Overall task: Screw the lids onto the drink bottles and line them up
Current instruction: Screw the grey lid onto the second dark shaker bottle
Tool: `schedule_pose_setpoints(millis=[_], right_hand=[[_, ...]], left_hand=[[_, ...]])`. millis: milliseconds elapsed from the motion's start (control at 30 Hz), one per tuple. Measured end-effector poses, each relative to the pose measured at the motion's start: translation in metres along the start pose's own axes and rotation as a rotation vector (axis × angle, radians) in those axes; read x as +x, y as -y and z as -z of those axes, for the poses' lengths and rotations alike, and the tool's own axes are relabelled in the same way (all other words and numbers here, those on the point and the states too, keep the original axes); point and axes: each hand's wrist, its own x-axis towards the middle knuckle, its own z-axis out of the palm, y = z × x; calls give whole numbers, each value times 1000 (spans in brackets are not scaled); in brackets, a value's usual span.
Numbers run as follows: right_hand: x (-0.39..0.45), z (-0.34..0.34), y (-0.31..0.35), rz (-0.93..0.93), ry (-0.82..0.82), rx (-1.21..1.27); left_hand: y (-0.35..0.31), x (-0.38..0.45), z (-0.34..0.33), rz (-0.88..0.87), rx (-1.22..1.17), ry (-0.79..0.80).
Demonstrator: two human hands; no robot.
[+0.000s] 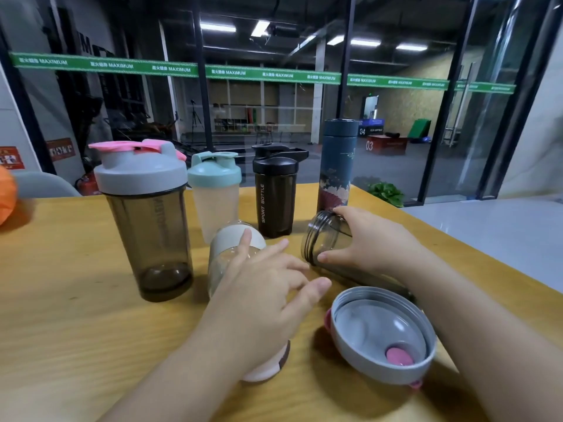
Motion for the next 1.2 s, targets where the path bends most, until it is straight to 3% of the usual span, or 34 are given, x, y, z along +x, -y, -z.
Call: schedule_pose_setpoints(millis=[300, 700, 933, 1200], right_hand=[[-3, 0, 7, 38, 3, -36], [-4, 1, 11, 37, 22, -44], [-1, 2, 5, 51, 50, -23], [-8, 9, -1, 48, 135, -35]], left_hand=[[-21, -1, -16, 28, 96, 137], [-13, -1, -11, 25, 151, 43], [-9, 0, -1, 13, 73, -163], [13, 1, 16, 170, -64, -405]])
